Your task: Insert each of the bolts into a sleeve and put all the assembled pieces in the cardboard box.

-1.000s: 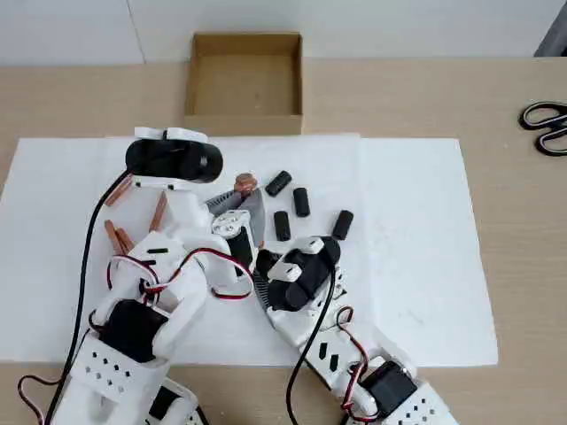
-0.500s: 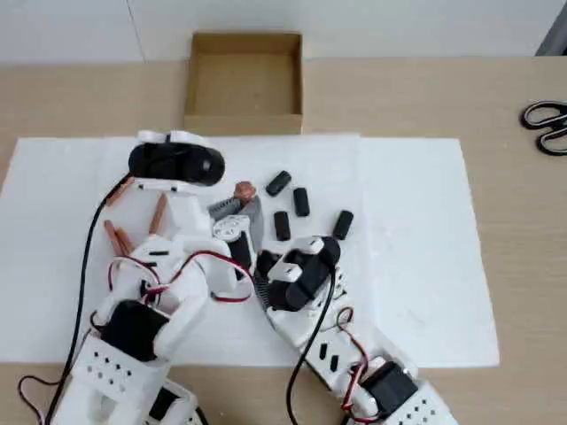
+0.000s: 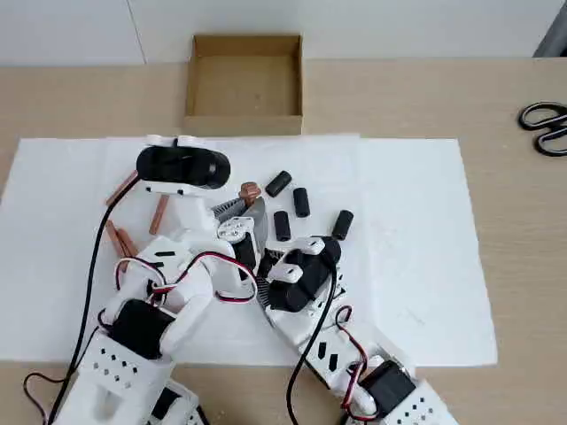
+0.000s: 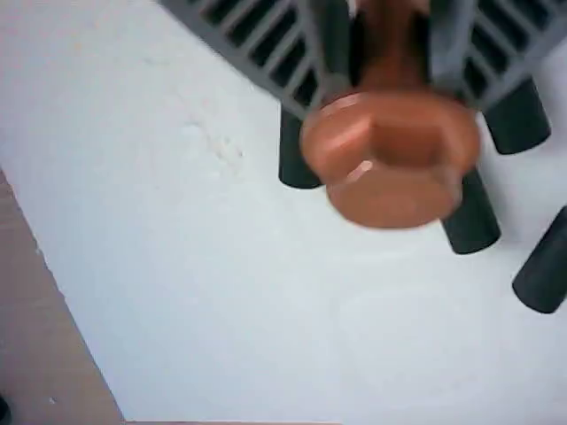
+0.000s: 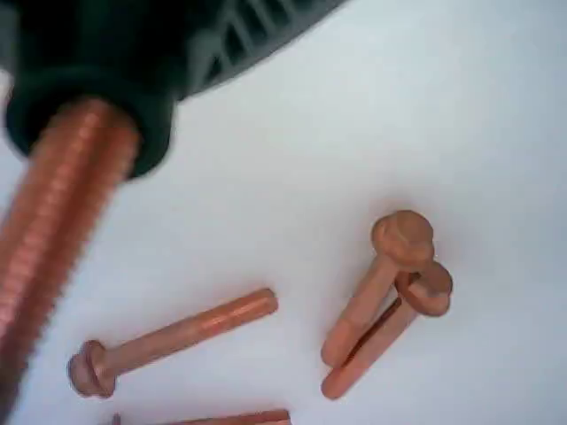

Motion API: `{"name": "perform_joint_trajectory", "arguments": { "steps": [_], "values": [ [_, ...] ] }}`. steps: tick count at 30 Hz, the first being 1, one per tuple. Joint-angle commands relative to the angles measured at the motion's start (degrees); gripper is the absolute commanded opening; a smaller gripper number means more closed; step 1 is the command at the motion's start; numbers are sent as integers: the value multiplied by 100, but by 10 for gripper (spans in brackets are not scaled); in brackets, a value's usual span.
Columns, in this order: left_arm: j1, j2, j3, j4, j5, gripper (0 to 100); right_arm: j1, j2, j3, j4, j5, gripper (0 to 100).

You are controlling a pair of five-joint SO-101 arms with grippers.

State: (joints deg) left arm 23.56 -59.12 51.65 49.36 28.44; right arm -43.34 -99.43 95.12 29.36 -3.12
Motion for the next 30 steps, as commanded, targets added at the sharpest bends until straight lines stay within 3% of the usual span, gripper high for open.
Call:
{"name": "perform_joint_trajectory", "arguments": {
  "steps": [1,8,14,30],
  "values": [
    [9,-35,4,-114,0,6,4,-66,-62,-180,-299,4],
    [0,-44,13,-97,-18,6,22,-66,-62,-163,-378,4],
    [0,-44,13,-97,-862,6,22,-66,-70,-145,-387,4],
    [-44,-879,620,0,-879,6,31,-57,-88,-136,-387,4]
  ]
}}
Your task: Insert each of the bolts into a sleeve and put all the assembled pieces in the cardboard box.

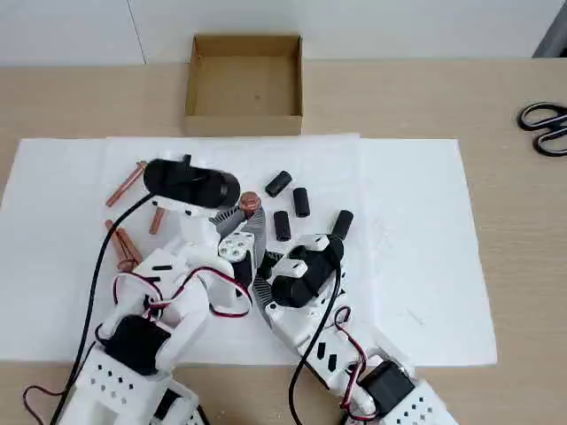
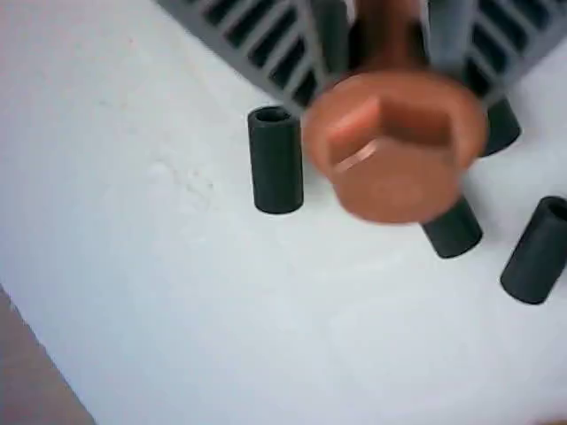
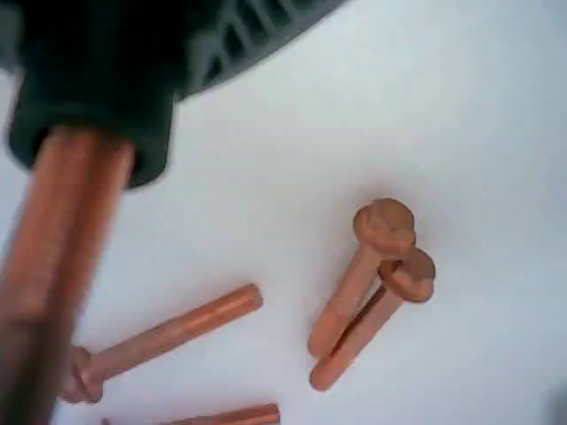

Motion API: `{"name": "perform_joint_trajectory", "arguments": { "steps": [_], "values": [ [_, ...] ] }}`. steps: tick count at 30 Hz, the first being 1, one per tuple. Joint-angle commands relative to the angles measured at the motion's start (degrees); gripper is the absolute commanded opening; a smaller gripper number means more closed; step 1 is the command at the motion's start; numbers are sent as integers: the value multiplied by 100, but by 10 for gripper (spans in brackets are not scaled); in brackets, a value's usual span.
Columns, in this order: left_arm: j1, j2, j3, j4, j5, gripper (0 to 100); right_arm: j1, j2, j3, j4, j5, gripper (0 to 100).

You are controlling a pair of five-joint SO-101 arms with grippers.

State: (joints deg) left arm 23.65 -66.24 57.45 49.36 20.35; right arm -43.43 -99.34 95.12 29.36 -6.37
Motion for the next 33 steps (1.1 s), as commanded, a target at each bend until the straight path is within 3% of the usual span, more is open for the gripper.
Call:
{"name": "perform_joint_trajectory", "arguments": {
  "steps": [1,33],
  "values": [
    [-53,-167,40,18,-62,6,40,-66,-88,-136,-62,4],
    [-26,-193,514,703,-53,6,40,-66,-79,-136,-35,4]
  ]
}}
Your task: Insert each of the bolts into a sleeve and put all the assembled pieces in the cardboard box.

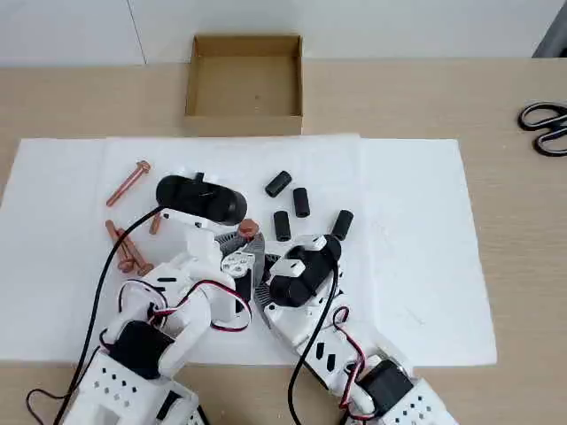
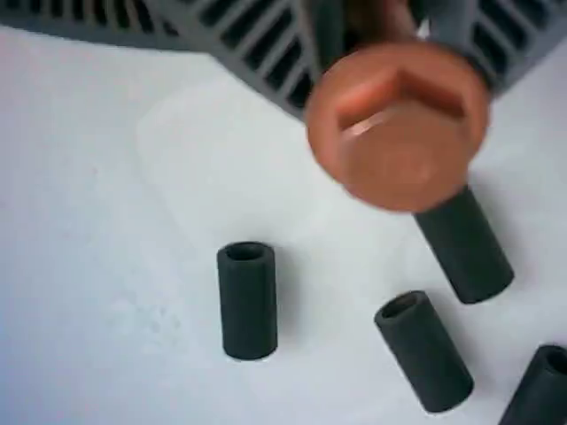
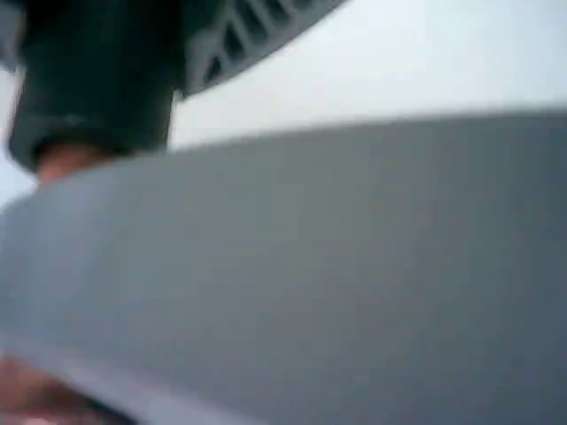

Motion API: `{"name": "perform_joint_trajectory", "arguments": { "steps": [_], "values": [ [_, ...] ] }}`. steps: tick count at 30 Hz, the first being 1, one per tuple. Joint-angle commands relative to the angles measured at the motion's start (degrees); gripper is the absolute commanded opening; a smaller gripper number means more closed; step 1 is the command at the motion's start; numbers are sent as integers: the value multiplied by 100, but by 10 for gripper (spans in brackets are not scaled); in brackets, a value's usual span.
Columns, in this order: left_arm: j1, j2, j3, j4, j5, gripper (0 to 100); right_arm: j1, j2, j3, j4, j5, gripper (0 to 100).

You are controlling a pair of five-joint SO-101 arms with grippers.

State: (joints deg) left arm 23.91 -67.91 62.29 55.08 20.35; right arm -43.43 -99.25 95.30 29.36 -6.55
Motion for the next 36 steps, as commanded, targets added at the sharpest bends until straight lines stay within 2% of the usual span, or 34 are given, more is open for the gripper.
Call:
{"name": "perform_joint_trajectory", "arguments": {
  "steps": [1,20,26,36],
  "values": [
    [-44,-26,31,132,-53,6,40,-75,-97,-136,-18,4],
    [-35,-26,-4,554,-79,10,40,-75,-88,-136,-9,4],
    [-35,-35,-180,897,-79,152,40,-75,-79,-136,-9,4],
    [-35,-35,-479,1090,-62,152,40,-75,-79,-136,-9,4]
  ]
}}
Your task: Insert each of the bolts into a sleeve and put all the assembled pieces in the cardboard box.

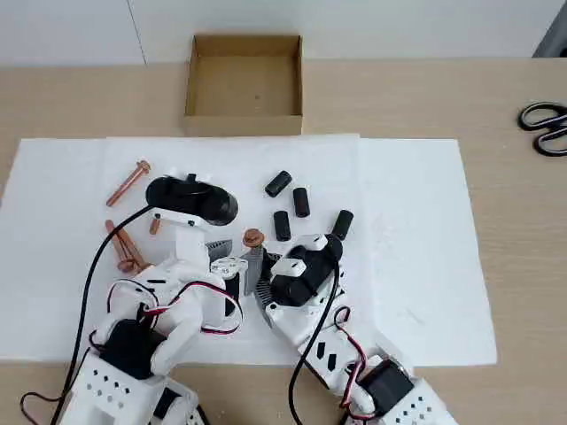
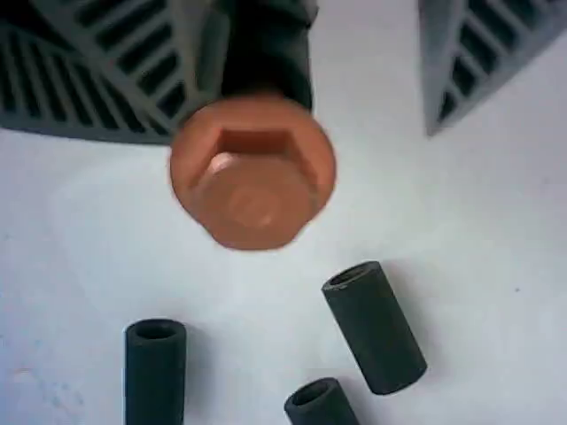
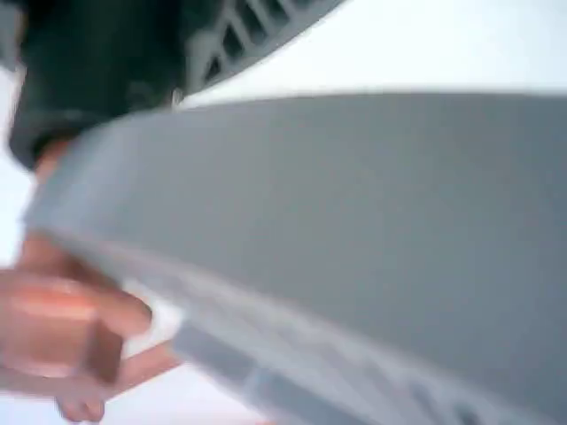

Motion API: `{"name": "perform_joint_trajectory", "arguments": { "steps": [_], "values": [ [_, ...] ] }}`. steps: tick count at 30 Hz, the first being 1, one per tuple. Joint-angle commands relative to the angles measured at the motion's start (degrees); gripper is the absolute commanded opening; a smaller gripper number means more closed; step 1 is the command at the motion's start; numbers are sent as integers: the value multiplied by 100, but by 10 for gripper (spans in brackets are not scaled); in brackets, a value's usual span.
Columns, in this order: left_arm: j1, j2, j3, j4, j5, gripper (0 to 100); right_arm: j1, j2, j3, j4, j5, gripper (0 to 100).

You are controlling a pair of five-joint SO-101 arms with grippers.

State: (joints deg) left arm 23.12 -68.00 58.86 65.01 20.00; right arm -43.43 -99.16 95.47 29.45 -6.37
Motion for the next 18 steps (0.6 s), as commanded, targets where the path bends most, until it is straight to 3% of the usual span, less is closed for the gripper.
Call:
{"name": "perform_joint_trajectory", "arguments": {
  "steps": [1,14,18],
  "values": [
    [44,-26,-145,97,-26,152,40,-84,-97,-145,-26,4],
    [18,-18,-1385,1530,-105,156,154,-84,-88,-154,-26,4],
    [-158,-26,-1754,1776,-844,156,259,-84,-97,-154,-44,4]
  ]
}}
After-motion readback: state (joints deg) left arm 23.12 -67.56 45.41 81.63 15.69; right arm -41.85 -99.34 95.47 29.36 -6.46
